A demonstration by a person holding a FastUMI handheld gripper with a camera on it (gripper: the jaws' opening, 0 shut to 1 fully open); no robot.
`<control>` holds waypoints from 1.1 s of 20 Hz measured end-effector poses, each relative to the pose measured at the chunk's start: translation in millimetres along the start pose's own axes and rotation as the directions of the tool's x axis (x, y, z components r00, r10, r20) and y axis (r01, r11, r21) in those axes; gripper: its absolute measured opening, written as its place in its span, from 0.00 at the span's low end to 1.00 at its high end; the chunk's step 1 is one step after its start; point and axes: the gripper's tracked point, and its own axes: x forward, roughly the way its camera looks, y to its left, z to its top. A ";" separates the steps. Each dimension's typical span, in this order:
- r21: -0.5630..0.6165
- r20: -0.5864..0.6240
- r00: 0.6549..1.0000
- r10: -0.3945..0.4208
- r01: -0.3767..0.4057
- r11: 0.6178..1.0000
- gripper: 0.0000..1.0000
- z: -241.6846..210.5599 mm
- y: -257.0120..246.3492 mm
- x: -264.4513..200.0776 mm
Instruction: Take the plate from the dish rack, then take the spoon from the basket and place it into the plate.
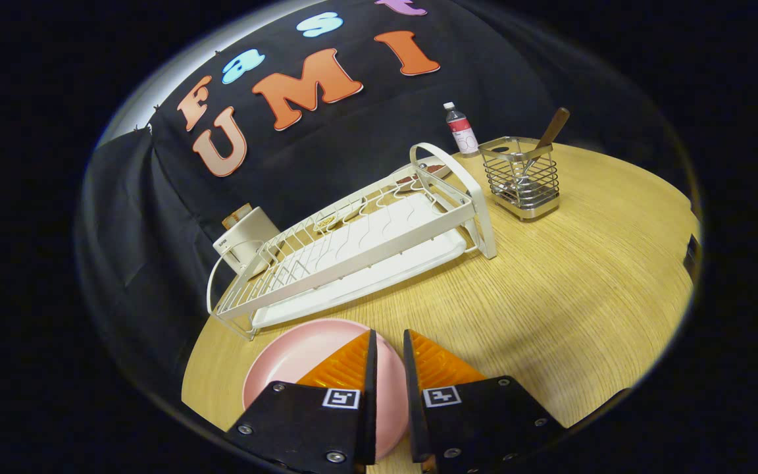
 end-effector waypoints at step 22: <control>-0.268 0.341 0.916 -0.211 0.310 0.912 0.97 155.5 -133.6 -34.0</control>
